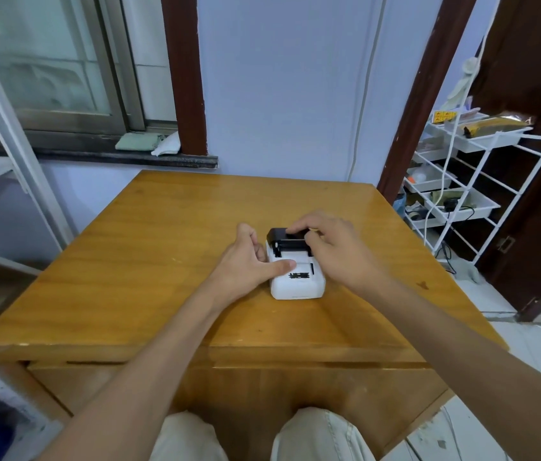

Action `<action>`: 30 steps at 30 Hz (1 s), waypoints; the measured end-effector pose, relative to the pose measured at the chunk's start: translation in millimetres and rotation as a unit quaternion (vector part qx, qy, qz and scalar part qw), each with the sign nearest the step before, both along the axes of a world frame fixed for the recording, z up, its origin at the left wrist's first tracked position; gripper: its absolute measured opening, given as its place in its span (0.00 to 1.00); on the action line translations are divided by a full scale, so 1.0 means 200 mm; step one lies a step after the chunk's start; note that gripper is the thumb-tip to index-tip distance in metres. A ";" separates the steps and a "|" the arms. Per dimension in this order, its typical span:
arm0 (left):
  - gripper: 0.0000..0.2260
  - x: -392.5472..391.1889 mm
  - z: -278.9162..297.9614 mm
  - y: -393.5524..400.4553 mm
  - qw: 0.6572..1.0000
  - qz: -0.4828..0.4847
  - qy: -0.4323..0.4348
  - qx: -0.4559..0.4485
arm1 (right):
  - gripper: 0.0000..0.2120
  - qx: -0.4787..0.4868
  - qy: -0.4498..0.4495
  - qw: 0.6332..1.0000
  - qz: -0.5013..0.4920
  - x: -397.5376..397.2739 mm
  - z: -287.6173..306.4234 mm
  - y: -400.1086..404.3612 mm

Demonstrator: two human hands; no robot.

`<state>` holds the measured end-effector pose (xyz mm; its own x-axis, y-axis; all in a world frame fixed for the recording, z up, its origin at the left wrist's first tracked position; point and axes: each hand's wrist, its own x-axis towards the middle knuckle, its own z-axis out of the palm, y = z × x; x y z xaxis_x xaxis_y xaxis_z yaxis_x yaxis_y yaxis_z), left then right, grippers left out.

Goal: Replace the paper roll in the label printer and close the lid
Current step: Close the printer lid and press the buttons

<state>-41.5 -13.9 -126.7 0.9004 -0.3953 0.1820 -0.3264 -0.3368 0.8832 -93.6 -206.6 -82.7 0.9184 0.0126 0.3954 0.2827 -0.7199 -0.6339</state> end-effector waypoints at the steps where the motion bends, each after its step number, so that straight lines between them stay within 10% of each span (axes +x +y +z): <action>1: 0.30 0.00 0.00 0.00 1.000 0.002 -0.001 0.002 | 0.19 -0.005 -0.003 1.000 0.005 -0.01 -0.01 -0.01; 18: 0.28 -0.02 0.02 0.01 1.000 -0.002 0.006 -0.002 | 0.29 -0.256 0.187 0.948 -0.037 0.40 0.22 0.18; 30: 0.27 0.00 0.00 0.00 1.000 0.002 -0.006 0.000 | 0.26 -0.210 0.197 0.957 -0.028 0.39 0.05 0.18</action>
